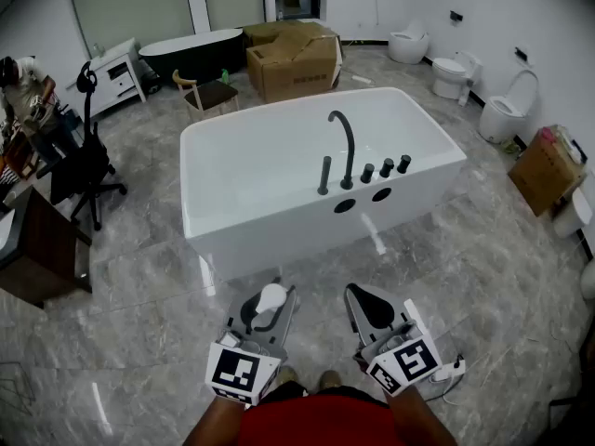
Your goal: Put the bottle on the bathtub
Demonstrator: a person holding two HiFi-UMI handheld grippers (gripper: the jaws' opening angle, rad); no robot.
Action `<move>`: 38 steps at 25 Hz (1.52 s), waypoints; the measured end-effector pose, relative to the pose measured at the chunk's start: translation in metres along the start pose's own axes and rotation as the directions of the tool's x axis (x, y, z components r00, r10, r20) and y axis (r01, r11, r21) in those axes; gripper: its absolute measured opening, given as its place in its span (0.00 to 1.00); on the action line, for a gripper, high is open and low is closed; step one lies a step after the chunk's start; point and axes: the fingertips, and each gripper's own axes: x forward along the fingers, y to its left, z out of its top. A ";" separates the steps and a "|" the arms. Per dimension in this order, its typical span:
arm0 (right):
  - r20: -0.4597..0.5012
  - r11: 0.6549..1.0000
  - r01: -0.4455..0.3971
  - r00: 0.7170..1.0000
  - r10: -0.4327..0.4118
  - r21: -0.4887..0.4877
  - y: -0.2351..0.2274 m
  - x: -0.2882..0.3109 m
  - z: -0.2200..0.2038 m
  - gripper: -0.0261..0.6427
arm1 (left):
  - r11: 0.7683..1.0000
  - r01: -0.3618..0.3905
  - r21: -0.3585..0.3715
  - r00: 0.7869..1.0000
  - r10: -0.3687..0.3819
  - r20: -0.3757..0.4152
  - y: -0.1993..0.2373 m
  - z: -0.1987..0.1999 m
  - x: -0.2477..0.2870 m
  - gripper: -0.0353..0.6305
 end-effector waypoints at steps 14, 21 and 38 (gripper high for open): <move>0.007 0.999 0.038 0.999 -0.038 0.013 0.018 0.044 -0.004 0.05 | 0.997 0.078 0.005 0.997 -0.078 0.022 0.045 -0.002 0.001 0.19; -0.017 0.998 0.066 0.998 -0.066 -0.005 0.006 0.069 -0.007 0.05 | 0.995 0.099 -0.002 0.995 -0.099 0.006 0.072 -0.011 0.026 0.19; -0.058 1.000 -0.020 0.998 0.020 -0.016 -0.154 0.198 -0.031 0.05 | 0.999 -0.040 0.009 0.998 0.040 -0.047 0.160 -0.054 0.218 0.19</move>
